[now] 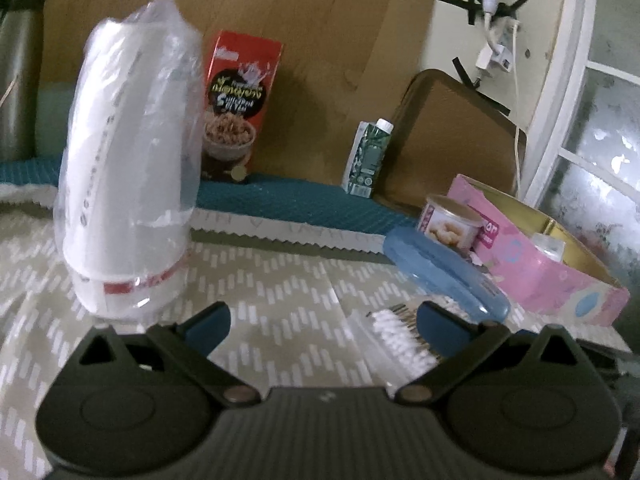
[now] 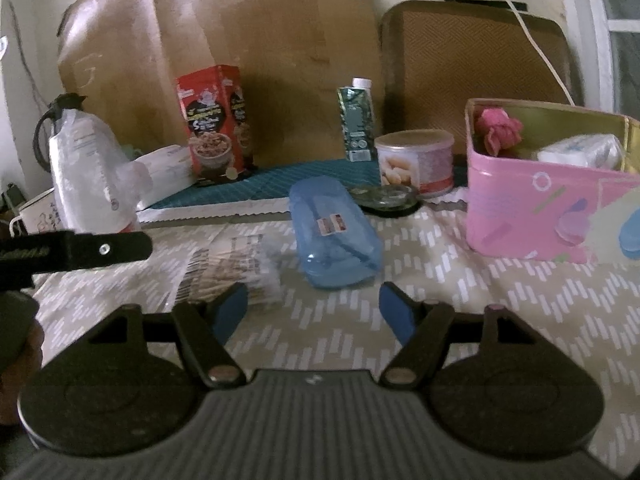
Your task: Organize soft objects
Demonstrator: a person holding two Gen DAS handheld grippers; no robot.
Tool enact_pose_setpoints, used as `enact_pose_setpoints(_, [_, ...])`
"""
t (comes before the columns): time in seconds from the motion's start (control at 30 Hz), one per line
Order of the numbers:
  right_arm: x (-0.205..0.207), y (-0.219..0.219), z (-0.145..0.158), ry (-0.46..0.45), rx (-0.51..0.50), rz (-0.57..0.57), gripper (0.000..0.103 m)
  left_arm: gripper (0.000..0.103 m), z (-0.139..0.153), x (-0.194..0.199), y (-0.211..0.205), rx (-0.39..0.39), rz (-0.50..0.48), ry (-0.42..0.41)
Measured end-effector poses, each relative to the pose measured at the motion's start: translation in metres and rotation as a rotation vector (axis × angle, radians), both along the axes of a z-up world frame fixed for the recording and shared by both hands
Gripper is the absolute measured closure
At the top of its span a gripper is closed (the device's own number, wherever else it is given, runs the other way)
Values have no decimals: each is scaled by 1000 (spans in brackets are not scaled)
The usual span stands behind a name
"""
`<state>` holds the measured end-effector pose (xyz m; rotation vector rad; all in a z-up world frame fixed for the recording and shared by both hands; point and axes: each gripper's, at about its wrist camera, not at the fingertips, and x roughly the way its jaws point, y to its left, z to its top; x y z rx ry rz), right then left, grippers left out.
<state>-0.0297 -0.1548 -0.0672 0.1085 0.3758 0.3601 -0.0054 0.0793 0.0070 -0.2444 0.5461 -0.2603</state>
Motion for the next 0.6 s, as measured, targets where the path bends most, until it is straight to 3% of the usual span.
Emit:
enact_pose_setpoints(0.27, [-6, 12, 2, -31, -52, 111, 39, 0, 2, -3, -6, -4, -76, -11])
enact_pose_setpoints(0.47, [1, 22, 3, 12, -76, 207, 38, 1, -4, 18, -2, -205, -166, 118])
enact_pose_setpoints(0.53, [7, 28, 3, 45, -94, 251, 36, 1, -5, 26, -10, -207, -161, 141])
enact_pose_setpoints(0.6, [10, 34, 6, 46, -111, 278, 22, 5, -6, 31, -21, -173, -164, 153])
